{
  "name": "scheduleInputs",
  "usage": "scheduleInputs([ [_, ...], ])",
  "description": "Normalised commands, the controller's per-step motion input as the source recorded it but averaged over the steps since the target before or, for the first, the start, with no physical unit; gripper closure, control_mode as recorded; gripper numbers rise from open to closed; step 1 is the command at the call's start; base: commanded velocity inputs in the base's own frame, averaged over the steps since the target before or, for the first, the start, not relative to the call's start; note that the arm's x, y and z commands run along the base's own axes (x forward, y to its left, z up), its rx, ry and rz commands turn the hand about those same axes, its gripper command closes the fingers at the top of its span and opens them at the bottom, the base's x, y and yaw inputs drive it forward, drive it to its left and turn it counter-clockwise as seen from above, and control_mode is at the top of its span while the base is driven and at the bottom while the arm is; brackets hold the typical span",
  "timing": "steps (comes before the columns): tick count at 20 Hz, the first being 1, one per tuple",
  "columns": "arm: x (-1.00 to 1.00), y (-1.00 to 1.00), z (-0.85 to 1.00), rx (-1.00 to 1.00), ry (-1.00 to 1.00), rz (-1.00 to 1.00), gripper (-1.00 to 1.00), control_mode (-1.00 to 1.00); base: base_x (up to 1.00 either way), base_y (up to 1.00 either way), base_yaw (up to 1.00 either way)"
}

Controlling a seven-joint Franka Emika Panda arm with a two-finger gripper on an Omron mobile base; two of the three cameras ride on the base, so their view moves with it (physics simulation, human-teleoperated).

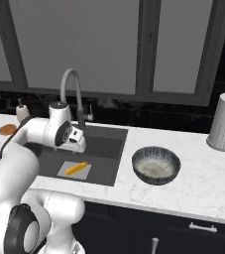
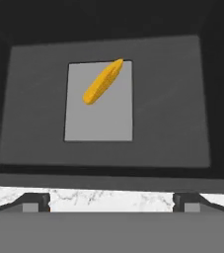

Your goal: Pick the corn from the sink and place it in the bowl. Then pick the bowl and place it in the microwave. Then close the microwave door and press the start button.

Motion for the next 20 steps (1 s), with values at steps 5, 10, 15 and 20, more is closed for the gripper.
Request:
scheduleInputs([
  [5,0.23,-0.03,-0.52,0.22,0.10,-0.07,-1.00,-1.00,0.00,0.00,0.00],
  [10,0.20,-0.14,-0.44,0.25,0.09,-0.03,-1.00,-1.00,0.00,0.00,0.00],
  [15,0.54,0.00,-0.22,0.07,0.22,-0.05,-1.00,-1.00,0.00,0.00,0.00],
  [20,0.57,0.14,-0.24,0.00,0.25,-0.01,-1.00,-1.00,0.00,0.00,0.00],
])
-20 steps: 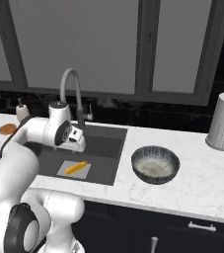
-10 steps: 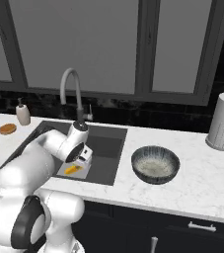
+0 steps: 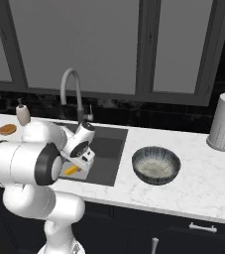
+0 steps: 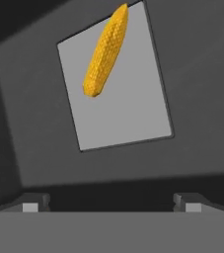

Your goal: Pick the corn from the sink and place it in the bowl. Then pick the bowl and place it in the microwave. Then close the microwave door and press the start button.

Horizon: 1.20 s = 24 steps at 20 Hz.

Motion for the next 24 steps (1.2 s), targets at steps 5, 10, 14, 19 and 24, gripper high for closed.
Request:
scheduleInputs([
  [5,0.24,0.23,-0.39,-0.05,0.18,0.00,-1.00,-1.00,0.00,0.00,0.00],
  [10,0.21,0.16,-0.37,-0.04,0.06,0.00,-1.00,-1.00,0.00,0.00,0.00],
  [14,0.44,0.27,-0.29,-0.03,0.07,-0.03,-1.00,-1.00,0.00,0.00,0.00],
  [19,0.22,0.04,-0.31,0.00,0.00,-0.03,-1.00,-1.00,0.00,0.00,0.00],
  [24,0.23,0.00,-0.37,0.00,-0.01,-0.06,-1.00,-1.00,0.00,0.00,0.00],
])
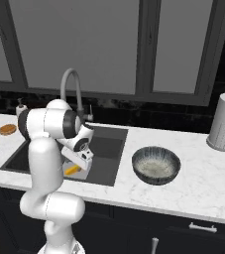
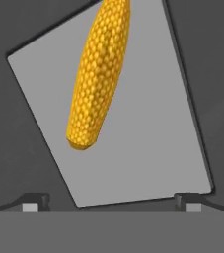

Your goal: Pick the corn from the sink and place it in the bowl. Then pick the bowl and place it in the microwave. Then close the microwave door and press the start button.

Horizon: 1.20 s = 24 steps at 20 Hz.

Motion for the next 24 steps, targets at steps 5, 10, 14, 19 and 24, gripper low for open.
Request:
scheduleInputs([
  [5,0.56,0.03,-0.34,-0.02,0.00,-0.08,-1.00,-1.00,0.00,0.00,0.00],
  [10,0.65,0.10,-0.42,-0.03,0.00,-0.06,-1.00,-1.00,0.00,0.00,0.00],
  [14,0.56,0.15,-0.49,-0.03,0.00,-0.04,-1.00,-1.00,0.00,0.00,0.00],
  [19,0.15,0.03,-0.57,0.00,0.00,-0.03,-1.00,-1.00,0.00,0.00,0.00],
  [24,-0.23,0.00,-0.50,0.00,-0.07,-0.02,1.00,-1.00,0.00,0.00,0.00],
])
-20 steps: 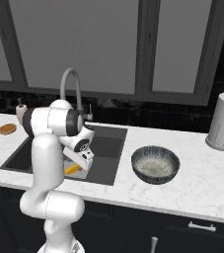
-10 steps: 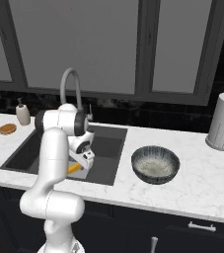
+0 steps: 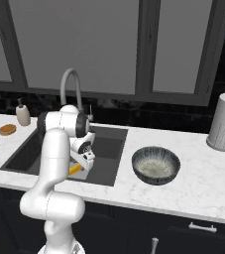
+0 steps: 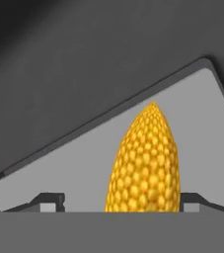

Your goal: Pick the corn from the sink and place it in the bowl. Then pick the bowl and place it in the microwave. Then close the microwave door and press the start button.

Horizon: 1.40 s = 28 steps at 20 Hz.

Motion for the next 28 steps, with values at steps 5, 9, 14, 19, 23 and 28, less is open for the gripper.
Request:
scheduleInputs([
  [5,-0.51,0.00,-0.03,0.00,-0.18,-0.08,1.00,-1.00,0.00,0.00,0.00],
  [9,-0.46,-0.33,0.21,0.00,-0.12,-0.20,1.00,-1.00,0.00,0.00,0.00],
  [14,-0.42,-0.87,0.88,0.00,-0.05,-0.25,1.00,-1.00,0.00,0.00,0.00],
  [19,-0.03,-0.91,1.00,-0.07,0.00,-0.23,1.00,-1.00,0.00,0.00,0.00],
  [23,-0.01,-0.72,1.00,-0.07,0.00,-0.22,1.00,-1.00,0.00,0.00,0.00],
  [28,-0.09,-0.74,1.00,0.00,0.05,-0.23,1.00,-1.00,0.00,0.00,0.00],
])
